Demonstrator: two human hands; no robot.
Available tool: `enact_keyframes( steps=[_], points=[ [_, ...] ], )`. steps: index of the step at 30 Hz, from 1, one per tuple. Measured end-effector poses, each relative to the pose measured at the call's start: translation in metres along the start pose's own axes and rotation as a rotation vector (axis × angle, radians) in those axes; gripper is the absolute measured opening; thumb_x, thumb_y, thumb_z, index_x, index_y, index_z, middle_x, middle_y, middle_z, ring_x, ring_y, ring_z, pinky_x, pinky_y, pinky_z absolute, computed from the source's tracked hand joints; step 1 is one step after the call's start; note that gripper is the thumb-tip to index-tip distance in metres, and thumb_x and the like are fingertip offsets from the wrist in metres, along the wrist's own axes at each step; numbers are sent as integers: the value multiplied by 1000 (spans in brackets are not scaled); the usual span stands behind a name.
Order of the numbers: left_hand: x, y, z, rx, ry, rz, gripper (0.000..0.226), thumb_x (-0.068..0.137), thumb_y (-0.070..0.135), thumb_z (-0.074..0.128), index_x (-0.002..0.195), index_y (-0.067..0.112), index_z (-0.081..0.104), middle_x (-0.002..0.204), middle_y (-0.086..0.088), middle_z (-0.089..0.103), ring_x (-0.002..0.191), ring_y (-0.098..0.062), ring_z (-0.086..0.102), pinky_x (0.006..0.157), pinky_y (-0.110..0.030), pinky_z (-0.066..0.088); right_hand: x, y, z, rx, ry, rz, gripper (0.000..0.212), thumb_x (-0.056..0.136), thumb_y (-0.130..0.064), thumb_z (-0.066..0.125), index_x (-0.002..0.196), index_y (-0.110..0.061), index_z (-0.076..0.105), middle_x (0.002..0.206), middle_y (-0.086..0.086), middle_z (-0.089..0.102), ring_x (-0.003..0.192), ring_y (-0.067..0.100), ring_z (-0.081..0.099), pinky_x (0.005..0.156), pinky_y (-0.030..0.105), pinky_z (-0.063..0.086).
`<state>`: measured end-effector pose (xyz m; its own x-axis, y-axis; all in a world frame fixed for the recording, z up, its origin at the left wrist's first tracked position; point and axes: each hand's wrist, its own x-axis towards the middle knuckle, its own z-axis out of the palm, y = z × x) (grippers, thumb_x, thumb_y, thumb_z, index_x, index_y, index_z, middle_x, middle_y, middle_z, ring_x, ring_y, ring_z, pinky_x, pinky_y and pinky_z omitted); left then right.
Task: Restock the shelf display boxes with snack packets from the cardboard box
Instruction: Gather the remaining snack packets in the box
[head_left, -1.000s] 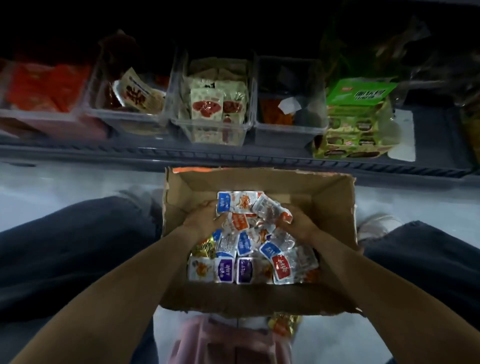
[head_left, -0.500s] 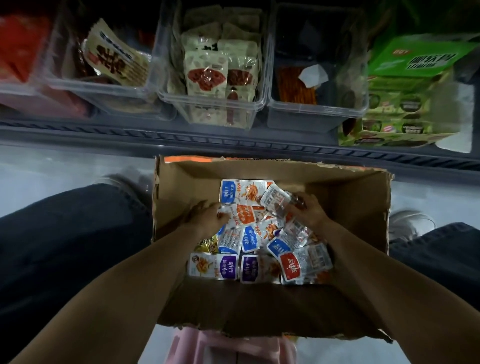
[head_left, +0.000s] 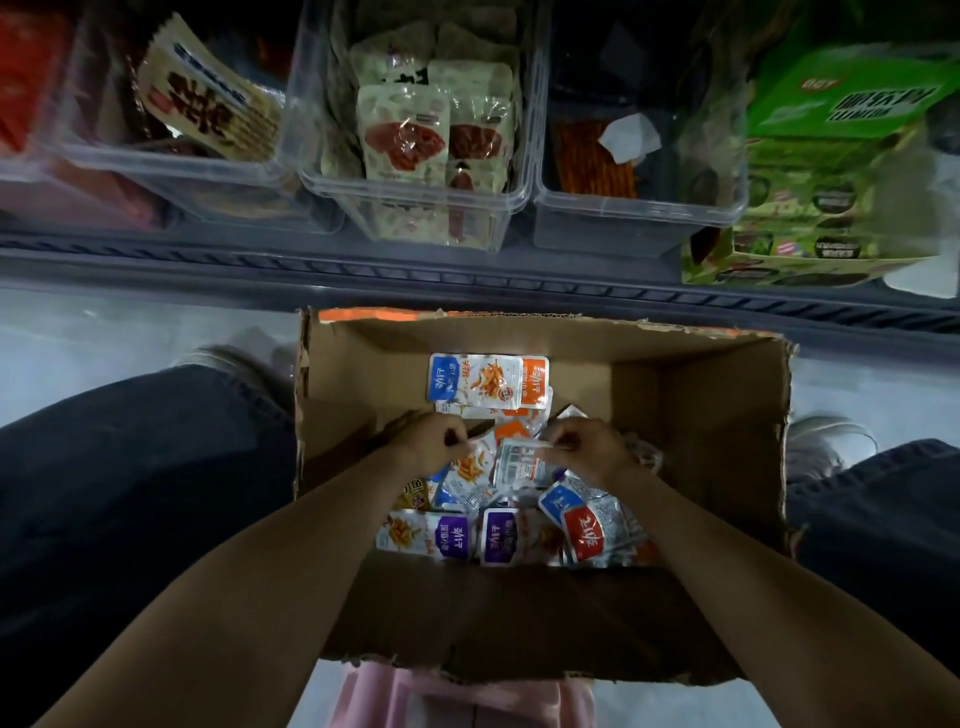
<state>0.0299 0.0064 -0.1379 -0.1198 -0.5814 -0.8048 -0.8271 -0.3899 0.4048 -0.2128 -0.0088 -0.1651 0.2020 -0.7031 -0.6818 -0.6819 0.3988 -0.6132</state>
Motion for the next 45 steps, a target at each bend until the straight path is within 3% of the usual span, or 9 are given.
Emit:
enact_keyframes(
  steps=[7, 12, 19, 22, 25, 30, 38, 42, 45],
  points=[
    [-22, 43, -21, -434, -73, 57, 11, 100, 33, 42, 100, 25, 50, 130, -5, 58, 107, -20, 59, 96, -41, 47, -10, -36, -11, 110, 41, -105, 25, 75, -11, 78, 66, -25, 60, 77, -5, 67, 75, 11, 66, 70, 26, 53],
    [-48, 72, -29, -678, -82, 4, 55, 97, 52, 34, 142, 20, 36, 142, -6, 45, 122, -28, 52, 66, -22, 52, -35, -70, -29, 252, 39, -159, 23, 74, 2, 75, 68, -12, 58, 76, 0, 64, 59, -6, 61, 59, 12, 48],
    [-101, 90, -35, -618, -72, 130, 43, 90, 33, 62, 130, 21, 50, 126, 2, 59, 109, -16, 56, 84, -29, 48, -92, -103, -57, 193, 52, -265, 17, 74, -15, 79, 83, -14, 64, 86, 0, 69, 77, 5, 64, 74, 23, 51],
    [-125, 101, -39, -750, 21, 178, 42, 89, 32, 62, 128, 22, 50, 125, 3, 58, 114, -17, 55, 99, -35, 43, -117, -115, -64, 301, 245, -224, 44, 72, -23, 81, 108, -17, 56, 99, 2, 64, 87, 11, 62, 78, 27, 53],
    [-150, 116, -47, -962, 153, 225, 34, 88, 30, 64, 120, 22, 55, 121, -4, 64, 111, -25, 61, 98, -49, 47, -145, -132, -68, 703, 276, -145, 69, 69, -32, 82, 126, -16, 47, 109, 5, 68, 92, 15, 68, 75, 27, 55],
    [-189, 134, -60, -1144, 346, 364, 31, 83, 24, 71, 112, 19, 62, 107, -2, 72, 96, -18, 69, 89, -40, 54, -197, -175, -62, 1080, 183, -281, 20, 90, -18, 60, 109, -14, 65, 106, 6, 72, 91, 14, 70, 69, 21, 55],
    [-246, 138, -89, -1131, 390, 425, 16, 97, 38, 47, 105, 30, 59, 102, 6, 70, 95, -15, 67, 91, -38, 51, -239, -218, -84, 889, 398, -423, 16, 96, -20, 51, 105, -13, 62, 103, 1, 71, 92, 13, 68, 78, 27, 56],
    [-278, 140, -107, -951, 441, 494, 21, 101, 32, 36, 117, 27, 49, 108, 9, 59, 95, -6, 59, 70, -11, 46, -253, -225, -104, 674, 428, -509, 19, 98, -24, 47, 107, -16, 61, 103, -2, 69, 95, 8, 66, 74, 16, 53],
    [-298, 150, -115, -789, 393, 535, 31, 102, 34, 31, 128, 25, 46, 127, 4, 56, 114, -11, 54, 88, -18, 44, -262, -239, -107, 448, 399, -616, 18, 99, -22, 45, 104, -16, 61, 102, -1, 69, 91, 4, 67, 74, 15, 52]
  ],
)
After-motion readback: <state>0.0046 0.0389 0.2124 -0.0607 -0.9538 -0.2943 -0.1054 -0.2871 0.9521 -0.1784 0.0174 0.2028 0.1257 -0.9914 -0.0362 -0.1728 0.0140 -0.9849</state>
